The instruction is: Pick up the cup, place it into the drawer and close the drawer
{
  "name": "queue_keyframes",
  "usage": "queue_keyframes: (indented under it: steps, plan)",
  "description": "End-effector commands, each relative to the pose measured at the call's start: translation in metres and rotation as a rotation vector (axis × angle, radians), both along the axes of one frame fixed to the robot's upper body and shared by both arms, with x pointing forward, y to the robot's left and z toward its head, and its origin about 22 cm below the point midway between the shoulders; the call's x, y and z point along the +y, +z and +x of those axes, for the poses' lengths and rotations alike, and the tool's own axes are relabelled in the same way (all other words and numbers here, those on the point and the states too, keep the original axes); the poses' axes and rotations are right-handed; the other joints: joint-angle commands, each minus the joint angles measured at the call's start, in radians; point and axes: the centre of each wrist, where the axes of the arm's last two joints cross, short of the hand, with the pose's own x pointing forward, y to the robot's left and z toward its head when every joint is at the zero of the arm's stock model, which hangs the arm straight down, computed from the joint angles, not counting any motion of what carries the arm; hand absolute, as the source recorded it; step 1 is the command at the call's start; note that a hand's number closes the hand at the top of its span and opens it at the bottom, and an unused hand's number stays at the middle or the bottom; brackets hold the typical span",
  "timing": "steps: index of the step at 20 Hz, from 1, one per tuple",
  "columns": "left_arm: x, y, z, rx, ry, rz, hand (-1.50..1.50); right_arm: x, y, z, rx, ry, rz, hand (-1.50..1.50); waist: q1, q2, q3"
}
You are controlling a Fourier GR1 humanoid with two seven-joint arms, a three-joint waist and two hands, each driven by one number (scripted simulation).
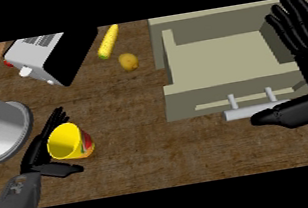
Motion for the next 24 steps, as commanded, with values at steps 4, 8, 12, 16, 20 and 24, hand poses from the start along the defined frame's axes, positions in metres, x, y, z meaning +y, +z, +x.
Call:
queue_keyframes:
  steps: [4, 8, 12, 16, 20, 24]
  plan:
    - [-0.004, -0.003, 0.001, -0.094, -0.072, -0.109, -1.5, 0.012, 0.0, 0.005, -0.003, 0.006, 0.017, -1.5, -0.005, 0.005, -0.002]
    - [-0.031, -0.014, 0.002, -0.108, -0.087, -0.132, -1.5, 0.004, -0.005, 0.005, -0.005, 0.009, 0.008, -1.5, -0.007, 0.005, -0.001]
    - [-0.007, 0.001, 0.01, -0.086, -0.11, -0.148, -1.5, 0.017, 0.01, -0.007, -0.005, 0.015, -0.002, -1.5, -0.016, 0.002, -0.002]
    - [-0.051, -0.01, 0.017, -0.056, -0.172, -0.243, -1.5, -0.005, 0.007, 0.007, 0.009, 0.005, 0.002, -1.5, -0.008, 0.006, -0.001]
    - [-0.056, -0.01, 0.017, -0.172, -0.192, -0.255, 1.5, 0.0, 0.015, 0.003, 0.004, 0.002, -0.012, -1.5, -0.009, 0.003, -0.002]
    - [-0.057, 0.004, 0.033, -0.343, -0.059, -0.121, 1.5, 0.01, 0.015, 0.011, 0.01, -0.009, -0.016, -1.5, 0.002, 0.005, -0.002]
